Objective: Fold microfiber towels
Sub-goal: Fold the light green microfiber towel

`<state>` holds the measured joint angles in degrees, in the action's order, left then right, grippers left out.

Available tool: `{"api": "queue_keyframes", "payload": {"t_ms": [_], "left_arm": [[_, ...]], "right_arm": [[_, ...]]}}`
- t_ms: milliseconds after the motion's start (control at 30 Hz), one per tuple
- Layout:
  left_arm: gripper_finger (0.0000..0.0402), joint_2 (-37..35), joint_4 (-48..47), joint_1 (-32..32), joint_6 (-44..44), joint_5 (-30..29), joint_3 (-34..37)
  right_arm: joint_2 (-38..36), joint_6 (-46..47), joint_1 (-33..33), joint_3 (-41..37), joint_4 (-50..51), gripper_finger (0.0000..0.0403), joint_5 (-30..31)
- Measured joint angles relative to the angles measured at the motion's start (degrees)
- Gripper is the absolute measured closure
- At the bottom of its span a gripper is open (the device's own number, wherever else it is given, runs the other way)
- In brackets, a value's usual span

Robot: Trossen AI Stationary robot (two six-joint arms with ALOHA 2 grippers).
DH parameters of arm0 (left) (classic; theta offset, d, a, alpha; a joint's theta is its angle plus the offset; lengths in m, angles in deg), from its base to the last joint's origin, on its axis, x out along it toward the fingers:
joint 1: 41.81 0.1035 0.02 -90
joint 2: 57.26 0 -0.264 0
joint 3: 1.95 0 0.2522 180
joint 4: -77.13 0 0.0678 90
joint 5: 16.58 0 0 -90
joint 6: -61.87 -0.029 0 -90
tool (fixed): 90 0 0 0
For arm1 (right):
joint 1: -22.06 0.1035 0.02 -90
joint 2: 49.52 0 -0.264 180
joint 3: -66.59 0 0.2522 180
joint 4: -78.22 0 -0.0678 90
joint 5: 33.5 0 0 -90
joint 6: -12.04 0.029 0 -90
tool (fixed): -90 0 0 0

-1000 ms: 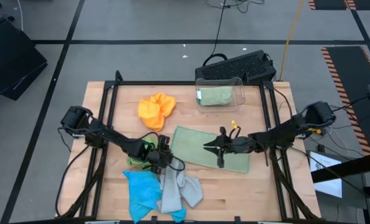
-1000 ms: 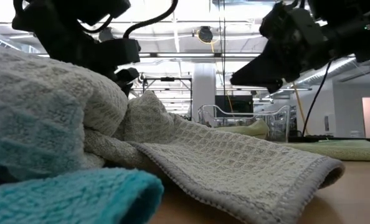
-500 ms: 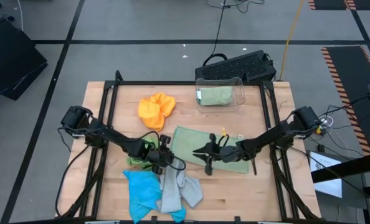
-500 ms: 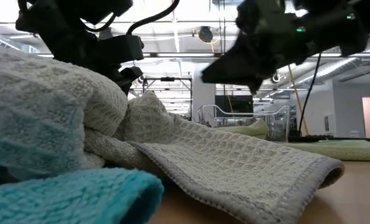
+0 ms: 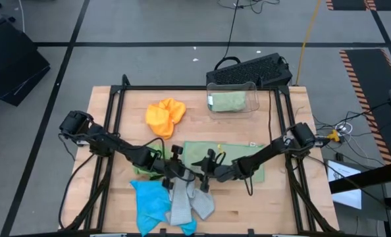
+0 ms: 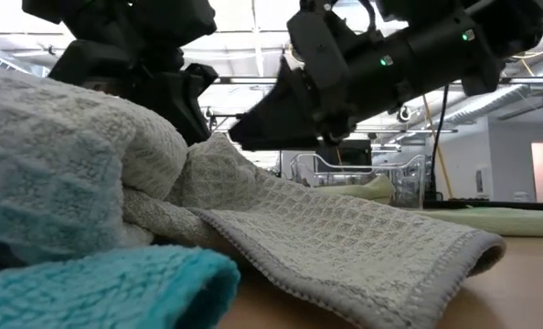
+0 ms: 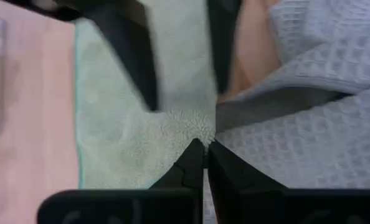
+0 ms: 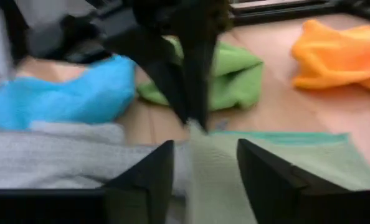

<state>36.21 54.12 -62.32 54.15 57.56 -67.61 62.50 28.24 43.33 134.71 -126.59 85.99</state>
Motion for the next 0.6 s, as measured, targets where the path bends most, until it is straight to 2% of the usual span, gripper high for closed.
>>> {"api": "queue_keyframes", "payload": {"t_ms": [133,233,400,600], "left_arm": [[0.0393,0.0,-0.7,0.5,2.6,0.9,0.0],[0.0384,0.0,-1.4,0.7,5.4,0.6,0.0],[0.0396,0.0,0.2,0.6,6.6,0.4,0.0],[0.0380,0.0,3.1,0.6,6.8,0.4,0.0]], "right_arm": [[0.9,-3.3,0.1,1.0,0.1,0.0184,0.7],[1.4,-3.5,-0.4,1.8,-0.2,0.0178,-2.7],[1.3,-4.3,-0.6,3.2,2.4,0.0192,-3.9],[1.3,-6.4,-0.9,3.4,4.9,0.0224,-3.9]]}}
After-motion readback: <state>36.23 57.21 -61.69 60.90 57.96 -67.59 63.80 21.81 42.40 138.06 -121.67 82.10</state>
